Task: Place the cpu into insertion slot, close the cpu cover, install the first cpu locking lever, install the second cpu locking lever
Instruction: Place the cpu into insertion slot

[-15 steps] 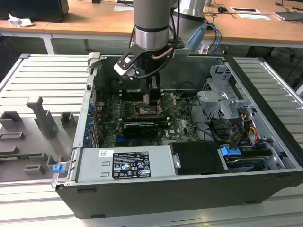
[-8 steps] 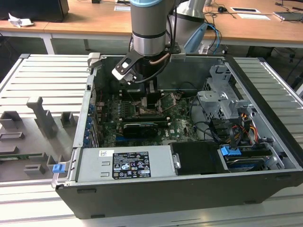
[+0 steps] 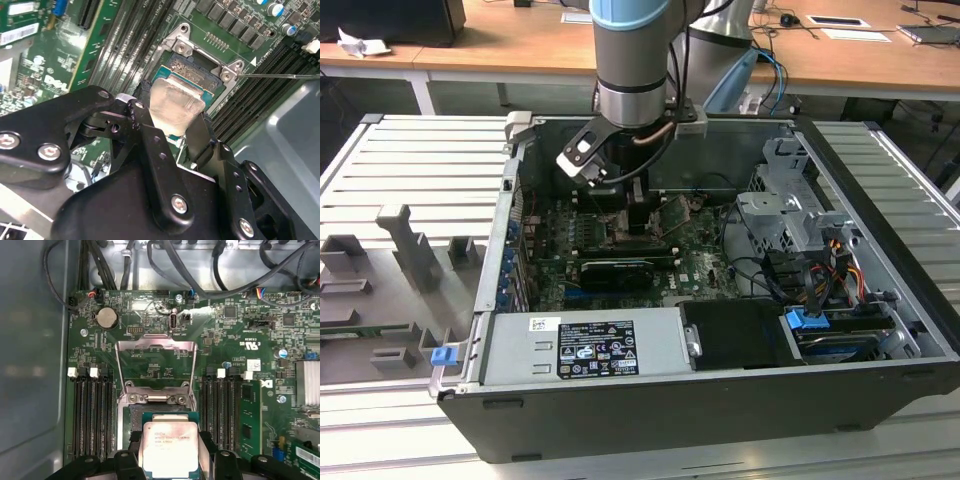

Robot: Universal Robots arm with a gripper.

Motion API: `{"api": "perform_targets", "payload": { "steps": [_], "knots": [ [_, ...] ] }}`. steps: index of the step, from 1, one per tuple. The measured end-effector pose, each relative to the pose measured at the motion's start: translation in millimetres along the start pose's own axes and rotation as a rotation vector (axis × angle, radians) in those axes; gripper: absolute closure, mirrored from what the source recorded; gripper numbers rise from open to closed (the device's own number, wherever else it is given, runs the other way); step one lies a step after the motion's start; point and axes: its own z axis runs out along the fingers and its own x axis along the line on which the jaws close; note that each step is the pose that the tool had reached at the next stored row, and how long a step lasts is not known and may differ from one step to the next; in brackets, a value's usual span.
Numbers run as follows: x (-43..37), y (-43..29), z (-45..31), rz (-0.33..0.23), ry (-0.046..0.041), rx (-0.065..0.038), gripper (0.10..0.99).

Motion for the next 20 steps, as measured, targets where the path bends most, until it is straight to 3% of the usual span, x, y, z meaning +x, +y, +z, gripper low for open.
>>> {"api": "perform_targets", "payload": {
  "steps": [10,20],
  "knots": [
    [4.3,-5.6,11.1,-0.001,0.0004,0.000,0.561],
    [6.1,-5.2,18.5,0.024,-0.0051,0.000,0.561]
  ]
}}
